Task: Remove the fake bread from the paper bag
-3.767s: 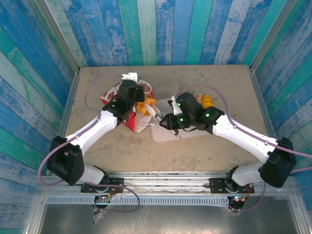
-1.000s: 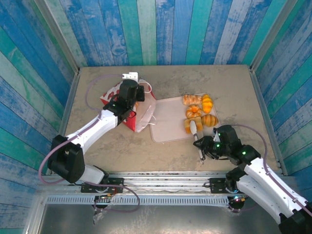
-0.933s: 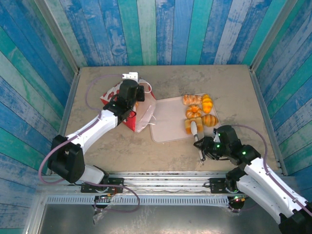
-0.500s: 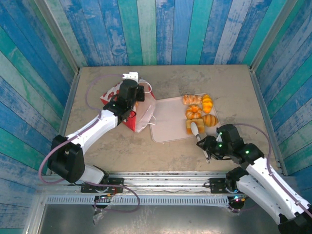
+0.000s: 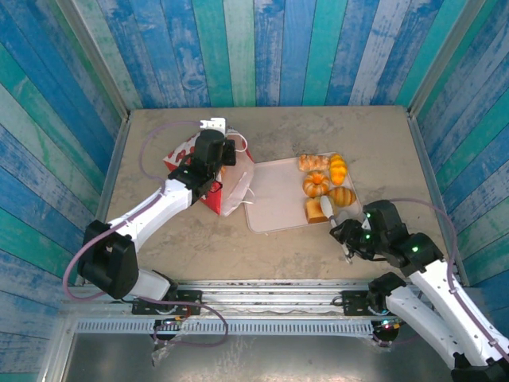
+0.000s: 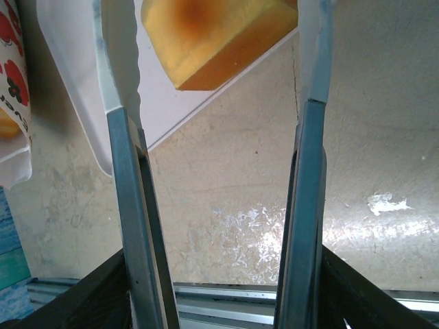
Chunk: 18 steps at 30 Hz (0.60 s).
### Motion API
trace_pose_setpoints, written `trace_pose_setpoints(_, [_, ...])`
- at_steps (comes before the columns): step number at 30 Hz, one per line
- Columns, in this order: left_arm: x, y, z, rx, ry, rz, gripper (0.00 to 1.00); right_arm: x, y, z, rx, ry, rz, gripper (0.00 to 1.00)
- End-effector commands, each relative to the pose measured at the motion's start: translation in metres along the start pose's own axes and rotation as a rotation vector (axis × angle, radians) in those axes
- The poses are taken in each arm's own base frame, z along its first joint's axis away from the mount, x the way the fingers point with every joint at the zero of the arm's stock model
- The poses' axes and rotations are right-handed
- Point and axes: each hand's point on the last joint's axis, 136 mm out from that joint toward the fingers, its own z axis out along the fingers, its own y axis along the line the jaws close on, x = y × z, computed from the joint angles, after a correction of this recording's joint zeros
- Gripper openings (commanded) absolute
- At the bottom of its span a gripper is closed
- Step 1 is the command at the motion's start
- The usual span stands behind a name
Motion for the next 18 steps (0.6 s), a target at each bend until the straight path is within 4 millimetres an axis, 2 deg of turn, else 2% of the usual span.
trace_pose_setpoints(1, [-0.003, 0.000, 0.006, -0.013, -0.020, -0.005, 0.01, -0.009, 0.000, -0.014, 0.023, -0.049, -0.030, 0.61])
trace_pose_setpoints(5, [-0.003, 0.001, 0.004, -0.015, -0.021, -0.002, 0.01, -0.016, 0.010, -0.025, 0.009, -0.079, -0.063, 0.59])
trace_pose_setpoints(11, [-0.003, 0.002, 0.002, -0.014, -0.020, 0.002, 0.01, -0.028, 0.036, -0.045, -0.054, -0.122, -0.151, 0.55])
trace_pose_setpoints(18, [-0.002, 0.004, -0.001, -0.020, -0.015, 0.010, 0.01, -0.037, 0.086, -0.052, -0.214, -0.111, -0.257, 0.52])
